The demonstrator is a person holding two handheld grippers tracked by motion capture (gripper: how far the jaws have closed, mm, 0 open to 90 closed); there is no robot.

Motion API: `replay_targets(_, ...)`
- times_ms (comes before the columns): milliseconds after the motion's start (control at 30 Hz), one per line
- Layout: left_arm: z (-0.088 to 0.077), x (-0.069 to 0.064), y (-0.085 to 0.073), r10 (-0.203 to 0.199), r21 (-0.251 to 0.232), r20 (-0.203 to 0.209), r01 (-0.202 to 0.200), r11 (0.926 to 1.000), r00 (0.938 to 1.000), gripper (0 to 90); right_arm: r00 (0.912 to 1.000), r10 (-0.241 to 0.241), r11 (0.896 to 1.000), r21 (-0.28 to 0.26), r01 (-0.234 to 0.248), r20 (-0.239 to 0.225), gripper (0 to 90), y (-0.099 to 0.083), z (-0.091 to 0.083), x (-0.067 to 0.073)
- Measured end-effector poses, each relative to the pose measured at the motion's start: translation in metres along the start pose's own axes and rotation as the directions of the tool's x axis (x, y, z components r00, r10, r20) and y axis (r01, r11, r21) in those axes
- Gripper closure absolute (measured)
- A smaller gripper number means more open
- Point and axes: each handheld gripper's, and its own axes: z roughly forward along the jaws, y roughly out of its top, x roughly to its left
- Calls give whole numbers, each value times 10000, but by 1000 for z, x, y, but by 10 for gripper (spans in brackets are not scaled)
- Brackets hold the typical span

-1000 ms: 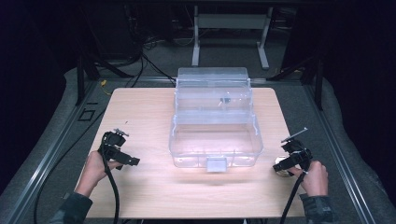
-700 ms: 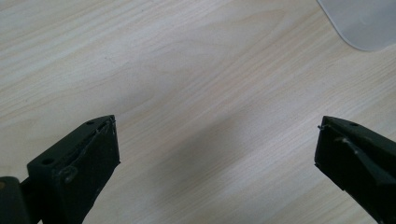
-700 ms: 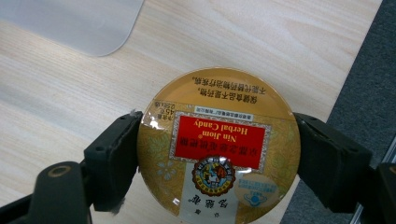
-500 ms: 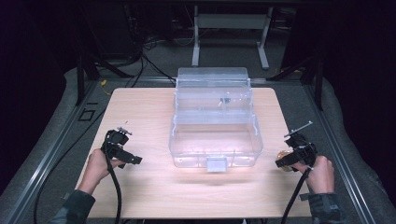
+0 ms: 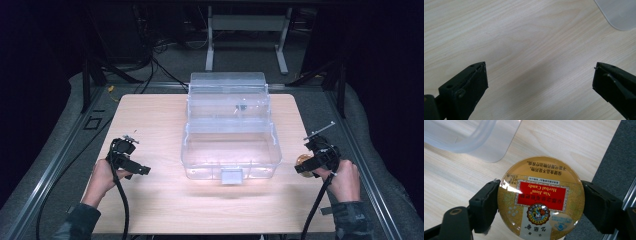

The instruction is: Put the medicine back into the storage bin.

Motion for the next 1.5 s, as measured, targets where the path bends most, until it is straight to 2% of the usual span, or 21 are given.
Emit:
replay_targets(67,0,0,0,4,-19,-19,-4,10000,10000,1,9999,-49,10000,-4,49,120,202,3,-5,2)
replay_targets(133,0,0,1,-29,-34,11,29,10000,10000,1,9999,-112,9999,-51,112,27,202,7,-10,3)
replay_targets(167,0,0,1,-5,-22,-1,5,10000,10000,1,9996,-182,9998,-34,183,235,202,9,-13,4)
replay_targets(233,1,0,1,25,29,9,-25,10000,10000,2,9995,-233,9997,-117,230,-233,202,13,-16,4)
replay_targets(267,1,0,1,45,70,-8,-45,10000,10000,2,9996,-276,9995,-118,277,95,202,15,-18,6)
replay_targets(600,-2,3,3,-15,-19,-8,15,10000,10000,1,9979,-620,9978,-227,625,206,202,32,-33,17)
replay_targets(1033,2,4,3,10,100,-23,-10,9999,10000,2,9926,-1206,9925,-187,1208,140,202,56,-32,38)
replay_targets(1267,2,1,7,159,169,-6,-159,9997,9999,1,9889,-1489,9887,-169,1489,10,202,69,-28,50)
replay_targets(1400,1,0,8,146,114,-10,-146,9998,9999,1,9859,-1672,9859,-103,1673,103,202,76,-26,57)
replay_targets(1433,1,0,8,149,120,-11,-149,9998,9999,2,9853,-1707,9853,-126,1707,-43,202,78,-26,58)
replay_targets(1467,1,0,8,147,129,-11,-147,9998,9999,1,9844,-1757,9844,-89,1757,41,202,79,-25,60)
replay_targets(1500,1,0,8,143,125,-15,-143,9998,9999,1,9831,-1826,9831,-126,1824,-144,202,81,-24,62)
